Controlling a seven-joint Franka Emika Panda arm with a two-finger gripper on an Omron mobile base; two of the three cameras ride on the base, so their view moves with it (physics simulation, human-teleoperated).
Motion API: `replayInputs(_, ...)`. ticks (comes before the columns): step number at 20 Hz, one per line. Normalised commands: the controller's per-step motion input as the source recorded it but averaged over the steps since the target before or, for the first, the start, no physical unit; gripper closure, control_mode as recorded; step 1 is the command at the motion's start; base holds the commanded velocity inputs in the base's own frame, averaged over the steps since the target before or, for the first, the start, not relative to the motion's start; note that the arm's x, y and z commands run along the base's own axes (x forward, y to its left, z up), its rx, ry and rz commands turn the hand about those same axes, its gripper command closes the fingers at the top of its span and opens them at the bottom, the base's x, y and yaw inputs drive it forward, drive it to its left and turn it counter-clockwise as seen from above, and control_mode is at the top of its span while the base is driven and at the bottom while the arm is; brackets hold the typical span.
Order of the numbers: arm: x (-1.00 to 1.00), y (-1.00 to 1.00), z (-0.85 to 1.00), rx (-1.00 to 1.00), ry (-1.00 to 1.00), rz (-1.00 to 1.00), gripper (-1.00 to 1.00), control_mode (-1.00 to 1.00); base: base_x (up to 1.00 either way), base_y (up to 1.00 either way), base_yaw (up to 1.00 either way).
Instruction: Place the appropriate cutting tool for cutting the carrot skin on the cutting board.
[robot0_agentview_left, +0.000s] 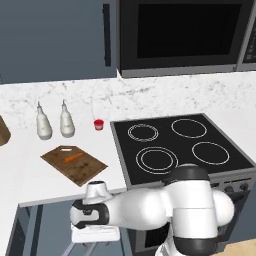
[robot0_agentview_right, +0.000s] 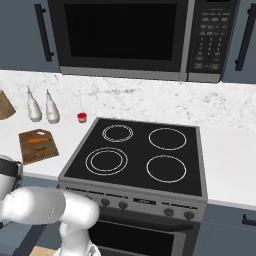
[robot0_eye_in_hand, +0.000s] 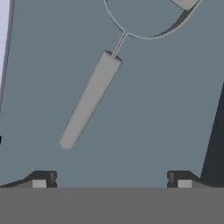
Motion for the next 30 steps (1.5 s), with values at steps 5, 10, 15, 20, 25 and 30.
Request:
replayInputs(5, 0.15, 0.04, -0.34, 0.00, -0.08, 0.00, -1.00, -1.00, 0.00, 0.00, 0.00)
replayInputs(10, 0.18, 0.04, -0.17, 0.00, -0.02, 0.00, -1.00, -1.00, 0.00, 0.00, 0.00)
replayInputs(15, 0.04, 0.03, -0.21, 0.00, -0.01, 0.00, -1.00, -1.00, 0.00, 0.00, 0.00)
replayInputs(20, 0.00, 0.12, -0.36, -0.03, 0.00, 0.00, -1.00, -1.00, 0.00, 0.00, 0.00)
replayInputs(25, -0.01, 0.13, -0.36, -0.02, 0.00, 0.00, 1.00, -1.00, 0.00, 0.00, 0.00)
replayInputs(30, -0.16, 0.09, -0.37, -0.03, -0.01, 0.00, 1.00, -1.00, 0.00, 0.00, 0.00)
